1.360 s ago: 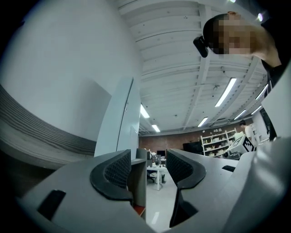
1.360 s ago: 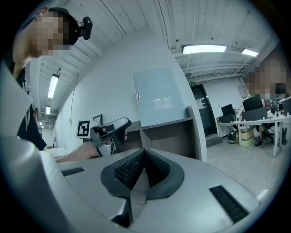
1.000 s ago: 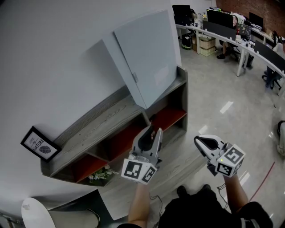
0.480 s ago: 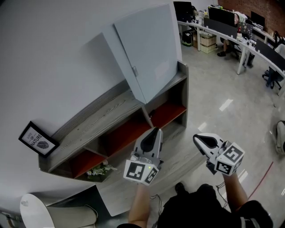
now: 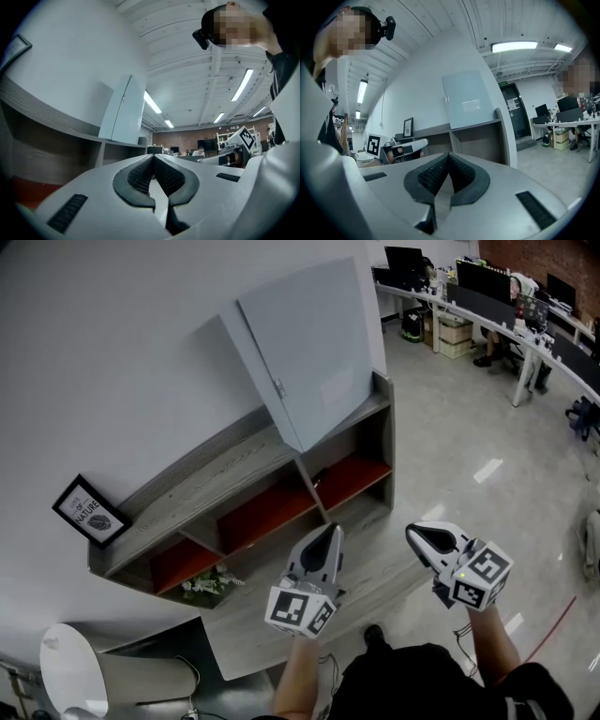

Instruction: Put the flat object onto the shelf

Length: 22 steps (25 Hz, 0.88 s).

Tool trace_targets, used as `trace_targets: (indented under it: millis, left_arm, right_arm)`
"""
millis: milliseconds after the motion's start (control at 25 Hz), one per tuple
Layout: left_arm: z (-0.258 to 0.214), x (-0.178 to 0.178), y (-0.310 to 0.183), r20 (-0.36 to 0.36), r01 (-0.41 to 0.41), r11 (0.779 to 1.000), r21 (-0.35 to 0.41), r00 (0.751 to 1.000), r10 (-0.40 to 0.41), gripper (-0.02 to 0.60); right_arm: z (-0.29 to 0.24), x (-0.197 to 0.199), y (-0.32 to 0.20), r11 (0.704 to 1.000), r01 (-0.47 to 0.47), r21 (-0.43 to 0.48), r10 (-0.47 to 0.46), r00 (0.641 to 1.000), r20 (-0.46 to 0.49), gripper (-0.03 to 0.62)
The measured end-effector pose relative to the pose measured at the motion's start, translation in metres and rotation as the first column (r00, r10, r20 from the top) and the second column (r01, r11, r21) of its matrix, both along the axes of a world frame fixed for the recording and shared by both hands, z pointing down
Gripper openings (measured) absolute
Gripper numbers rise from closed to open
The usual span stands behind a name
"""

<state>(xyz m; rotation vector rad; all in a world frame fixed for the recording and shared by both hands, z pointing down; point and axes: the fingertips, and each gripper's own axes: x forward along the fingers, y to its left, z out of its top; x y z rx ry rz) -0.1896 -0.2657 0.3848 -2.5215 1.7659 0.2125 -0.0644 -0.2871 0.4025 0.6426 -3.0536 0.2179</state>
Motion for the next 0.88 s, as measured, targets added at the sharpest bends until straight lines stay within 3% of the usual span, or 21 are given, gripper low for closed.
trace_targets:
  millis: [880]
  left_arm:
    - [0.037, 0.167, 0.142, -0.052, 0.154, 0.984, -0.09, 0.986, -0.159, 0.012]
  right_arm:
    - [0.023, 0.162, 0.097, 0.99, 0.129, -0.048, -0.13, 0.991, -0.016, 0.012]
